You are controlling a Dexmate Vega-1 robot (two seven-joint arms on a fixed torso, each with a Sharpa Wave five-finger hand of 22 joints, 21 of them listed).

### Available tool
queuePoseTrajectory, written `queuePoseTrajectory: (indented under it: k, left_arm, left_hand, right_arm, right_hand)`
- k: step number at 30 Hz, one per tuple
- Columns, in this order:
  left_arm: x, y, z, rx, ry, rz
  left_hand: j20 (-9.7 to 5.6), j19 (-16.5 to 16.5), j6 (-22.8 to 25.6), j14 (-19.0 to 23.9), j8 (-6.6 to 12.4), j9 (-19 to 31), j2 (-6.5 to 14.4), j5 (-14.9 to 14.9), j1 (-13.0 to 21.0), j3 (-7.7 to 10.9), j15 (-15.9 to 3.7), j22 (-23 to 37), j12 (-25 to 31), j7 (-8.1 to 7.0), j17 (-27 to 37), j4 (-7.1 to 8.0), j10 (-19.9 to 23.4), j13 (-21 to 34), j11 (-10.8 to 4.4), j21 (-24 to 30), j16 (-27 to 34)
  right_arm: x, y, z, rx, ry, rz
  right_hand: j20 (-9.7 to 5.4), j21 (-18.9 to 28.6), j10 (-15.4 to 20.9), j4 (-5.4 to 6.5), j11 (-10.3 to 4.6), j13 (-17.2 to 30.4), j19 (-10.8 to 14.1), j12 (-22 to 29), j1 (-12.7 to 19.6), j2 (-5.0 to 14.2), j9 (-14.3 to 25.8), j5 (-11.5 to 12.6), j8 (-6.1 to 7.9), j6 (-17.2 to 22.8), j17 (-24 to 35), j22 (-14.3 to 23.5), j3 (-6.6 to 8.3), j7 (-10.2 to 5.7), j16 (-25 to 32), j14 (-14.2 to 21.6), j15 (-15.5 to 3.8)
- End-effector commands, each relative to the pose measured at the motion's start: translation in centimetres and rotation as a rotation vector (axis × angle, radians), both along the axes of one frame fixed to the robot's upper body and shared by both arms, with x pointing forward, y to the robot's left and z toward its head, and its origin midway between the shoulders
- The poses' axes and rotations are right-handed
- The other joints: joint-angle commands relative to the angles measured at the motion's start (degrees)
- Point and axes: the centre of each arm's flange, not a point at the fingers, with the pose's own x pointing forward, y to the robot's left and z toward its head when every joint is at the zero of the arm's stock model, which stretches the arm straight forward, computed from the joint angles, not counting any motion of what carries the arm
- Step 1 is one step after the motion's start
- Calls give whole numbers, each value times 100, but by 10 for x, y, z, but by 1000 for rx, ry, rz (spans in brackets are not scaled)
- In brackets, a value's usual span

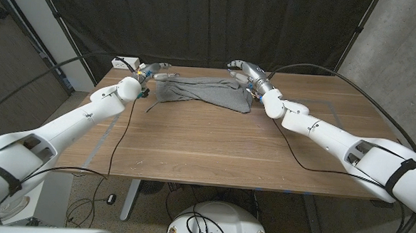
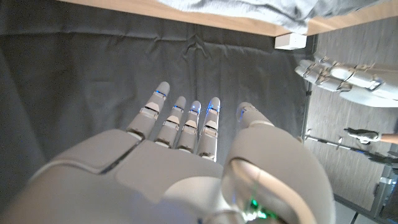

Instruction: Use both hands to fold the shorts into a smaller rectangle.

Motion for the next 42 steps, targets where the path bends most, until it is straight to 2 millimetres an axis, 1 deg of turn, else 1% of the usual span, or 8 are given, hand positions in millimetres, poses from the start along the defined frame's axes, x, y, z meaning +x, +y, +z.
queuePoseTrajectory:
  k: [1, 7, 12, 18, 24, 32, 36, 42]
  left_arm:
    - [-14, -2, -3, 111, 47, 30]
    - [-15, -5, -3, 159, 60, 51]
    - [-14, -7, -4, 203, 58, 76]
    - [-12, -9, -5, 252, 53, 110]
    - [-9, -12, -5, 297, 54, 139]
    - [-4, -16, -6, 346, 64, 168]
    - [0, -17, -7, 371, 76, 186]
    - [6, -22, -7, 409, 92, 197]
  left_hand:
    - [54, -13, -17, -59, 48, 0, -84, 45, 41, -36, -12, 4, 38, 47, 12, -45, -4, 5, -21, -10, 14]
    - [78, -6, -23, -134, 72, -4, -165, 98, 161, -44, 10, -7, 47, 66, 4, -148, -22, 2, -19, -28, 9]
    - [89, 23, -43, -163, 88, -7, -240, 162, 340, -38, 41, -18, 50, 73, 0, -281, -54, -1, -34, -42, 22]
    - [104, 85, -47, -179, 115, -9, -303, 271, 687, 0, 53, -30, 68, 82, -5, -504, -72, -5, -49, -59, 45]
    - [122, 128, -89, -193, 116, -9, -293, 367, 1046, 62, 54, -34, 83, 92, -9, -701, -88, -7, -60, -80, 56]
    - [88, 183, -104, -210, 119, -8, -279, 434, 1309, 96, 53, -34, 95, 94, -12, -829, -100, -9, -82, -88, 58]
    - [48, 203, -51, -189, 139, -8, -264, 464, 1438, 107, 0, -33, 133, 48, -15, -881, -16, -9, -151, -97, 70]
    - [1, 268, -33, -63, 137, -9, -236, 484, 1559, 115, -41, -31, 170, 20, -19, -917, 82, -13, -127, -90, 110]
  right_arm:
    - [-7, 2, -22, -67, 45, -13]
    - [-6, 5, -30, -65, 70, -5]
    - [-3, 7, -37, -82, 87, -16]
    - [1, 8, -44, -105, 106, -32]
    - [6, 8, -50, -97, 136, -28]
    - [13, 11, -59, -92, 173, -20]
    - [15, 11, -63, -91, 189, -18]
    - [19, 12, -67, -80, 213, -16]
  right_hand:
    - [-24, 11, 30, -8, -17, 14, -32, 46, 8, 22, 19, 23, 36, 68, 16, 13, 62, 6, 8, -14, -276]
    - [-26, 11, 43, -39, -20, 13, -45, 54, 34, 25, 19, 25, 43, 90, 15, 12, 93, 10, 13, -20, -279]
    - [-29, 12, 51, -66, -17, 12, -56, 59, 57, 31, 19, 26, 54, 123, 16, 12, 121, 25, 18, -27, -277]
    - [-36, 22, 57, -162, -23, 11, -54, 64, 155, 37, 18, 38, 56, 139, 2, 11, 200, 29, 24, -25, -297]
    - [-39, 26, 65, -212, -27, 10, -56, 67, 203, 39, 18, 43, 60, 156, 1, 10, 239, 31, 31, -28, -317]
    - [-41, 28, 81, -235, -26, 9, -62, 74, 220, 40, 18, 42, 66, 178, 9, 10, 260, 34, 45, -30, -317]
    - [-40, 31, 85, -239, -28, 9, -62, 75, 219, 41, 18, 39, 67, 186, 18, 10, 267, 40, 55, -31, -306]
    - [-43, 34, 95, -243, -26, 9, -64, 79, 218, 42, 18, 38, 67, 193, 26, 10, 274, 47, 68, -25, -296]
